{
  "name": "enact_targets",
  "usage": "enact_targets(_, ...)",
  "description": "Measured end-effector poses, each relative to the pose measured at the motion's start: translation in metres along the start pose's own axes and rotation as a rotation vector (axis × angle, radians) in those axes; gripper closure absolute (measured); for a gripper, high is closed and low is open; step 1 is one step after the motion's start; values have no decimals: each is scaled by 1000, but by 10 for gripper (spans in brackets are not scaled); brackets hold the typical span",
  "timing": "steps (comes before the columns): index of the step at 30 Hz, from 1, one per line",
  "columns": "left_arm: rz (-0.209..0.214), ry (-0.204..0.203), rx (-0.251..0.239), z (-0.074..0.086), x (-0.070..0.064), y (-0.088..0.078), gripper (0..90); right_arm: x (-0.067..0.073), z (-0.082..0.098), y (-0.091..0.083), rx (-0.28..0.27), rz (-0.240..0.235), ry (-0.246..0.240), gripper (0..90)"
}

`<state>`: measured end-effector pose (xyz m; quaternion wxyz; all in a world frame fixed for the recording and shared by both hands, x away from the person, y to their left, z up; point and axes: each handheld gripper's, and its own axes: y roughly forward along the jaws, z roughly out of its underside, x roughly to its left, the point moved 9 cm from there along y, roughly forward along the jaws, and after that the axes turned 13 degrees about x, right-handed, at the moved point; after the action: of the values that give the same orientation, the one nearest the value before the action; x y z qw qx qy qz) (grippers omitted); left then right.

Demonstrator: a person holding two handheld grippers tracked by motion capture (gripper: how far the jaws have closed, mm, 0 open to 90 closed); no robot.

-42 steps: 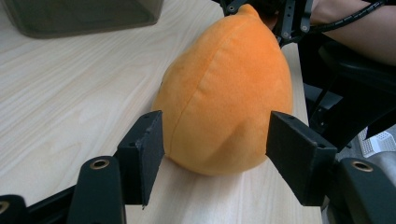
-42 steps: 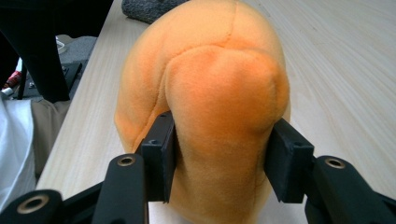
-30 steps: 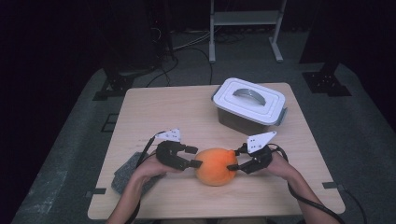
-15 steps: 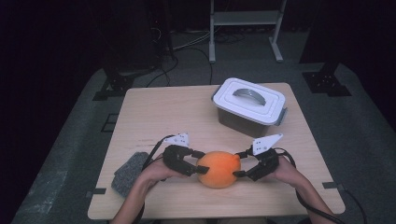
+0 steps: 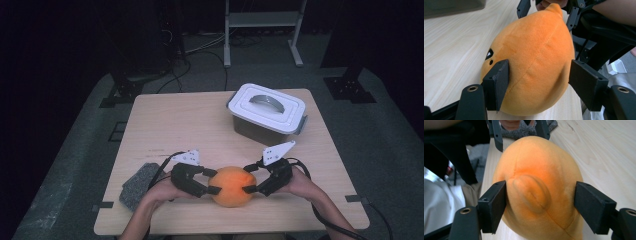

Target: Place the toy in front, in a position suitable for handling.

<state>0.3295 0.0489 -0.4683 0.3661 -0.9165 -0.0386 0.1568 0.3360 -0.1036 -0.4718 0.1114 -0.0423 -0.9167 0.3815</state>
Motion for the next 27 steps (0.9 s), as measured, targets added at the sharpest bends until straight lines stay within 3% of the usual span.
enact_targets(3,0,-3,-1,0,2,-1,319,-1,0,1,-7,-13,-12,450)
enact_targets(6,-8,-5,-8,0,5,-4,317,-3,-4,-2,-31,-35,-34,540)
enact_targets(12,-36,-15,-18,-6,15,-13,313,-16,-18,-9,-85,-25,-70,564)
enact_targets(16,-45,-23,-27,-12,22,-13,313,-22,-24,-11,-91,-5,-95,562)
enact_targets(19,-28,-14,-11,-11,19,-6,313,-24,-18,-8,-63,-8,-94,536)
enact_targets(24,19,9,-24,-12,4,0,311,-20,-2,-12,-40,-34,-6,337)
enact_targets(27,38,40,-1,-12,-7,2,315,-14,0,-22,-77,-59,39,296)
